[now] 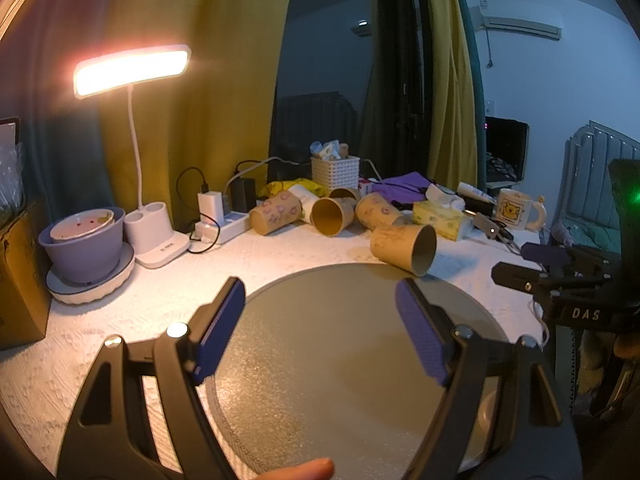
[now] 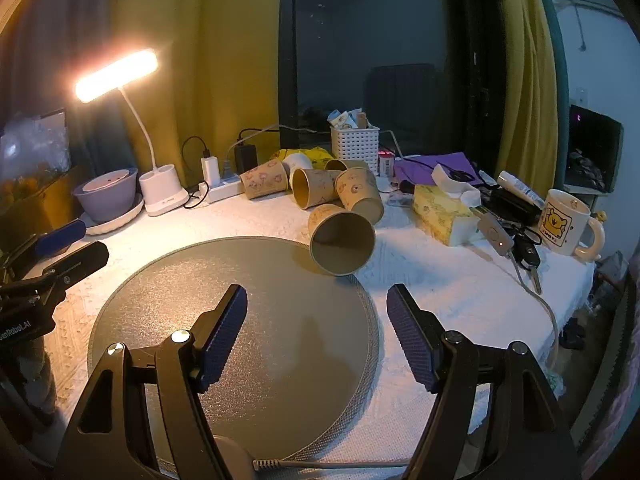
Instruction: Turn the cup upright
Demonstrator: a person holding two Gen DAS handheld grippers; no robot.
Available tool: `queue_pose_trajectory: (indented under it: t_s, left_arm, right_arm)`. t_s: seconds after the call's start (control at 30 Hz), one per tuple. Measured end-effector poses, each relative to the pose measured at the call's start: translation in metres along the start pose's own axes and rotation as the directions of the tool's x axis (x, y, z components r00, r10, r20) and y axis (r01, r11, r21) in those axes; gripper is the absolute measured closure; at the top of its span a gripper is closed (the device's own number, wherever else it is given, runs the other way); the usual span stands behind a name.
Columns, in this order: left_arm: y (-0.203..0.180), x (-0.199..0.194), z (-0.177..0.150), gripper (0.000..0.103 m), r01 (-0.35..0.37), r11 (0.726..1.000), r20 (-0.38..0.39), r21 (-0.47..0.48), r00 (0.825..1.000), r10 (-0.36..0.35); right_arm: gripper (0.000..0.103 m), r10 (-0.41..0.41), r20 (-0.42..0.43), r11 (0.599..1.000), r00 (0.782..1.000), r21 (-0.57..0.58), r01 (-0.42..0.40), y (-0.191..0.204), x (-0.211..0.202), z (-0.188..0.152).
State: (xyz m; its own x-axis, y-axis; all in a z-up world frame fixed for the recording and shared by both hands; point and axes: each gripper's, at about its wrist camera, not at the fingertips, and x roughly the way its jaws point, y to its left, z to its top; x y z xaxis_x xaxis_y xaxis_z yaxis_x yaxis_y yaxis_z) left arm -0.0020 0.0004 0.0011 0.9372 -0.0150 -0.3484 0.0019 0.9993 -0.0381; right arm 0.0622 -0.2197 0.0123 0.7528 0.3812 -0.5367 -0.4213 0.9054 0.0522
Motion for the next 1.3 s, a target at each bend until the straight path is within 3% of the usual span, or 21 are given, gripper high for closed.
queue_pose_trajectory:
  t_s: [0.57, 0.93, 1.3]
  left_arm:
    - [-0.0019, 0.0013, -0.0015, 0.024, -0.013, 1.000, 0.000, 0.002, 1.000, 0.013]
    - [0.0054, -0.0025, 0.0011, 0.024, 0.033, 0.999, 0.018, -0.024, 0.999, -0.032]
    - [0.0064, -0.0018, 0.0016, 0.024, 0.034, 0.999, 0.019, -0.024, 0.999, -0.034]
  right_arm:
    - [0.027, 0.008, 0.006, 1.000, 1.000, -0.004, -0.008, 0.0023, -0.0019, 0.0028]
    - [0.027, 0.008, 0.006, 1.000, 1.000, -0.004, -0.008, 0.0025, -0.0020, 0.0071]
    - [0.027, 0.009, 0.008, 1.000, 1.000, -0.003, -0.009, 0.0016, -0.0025, 0.0065]
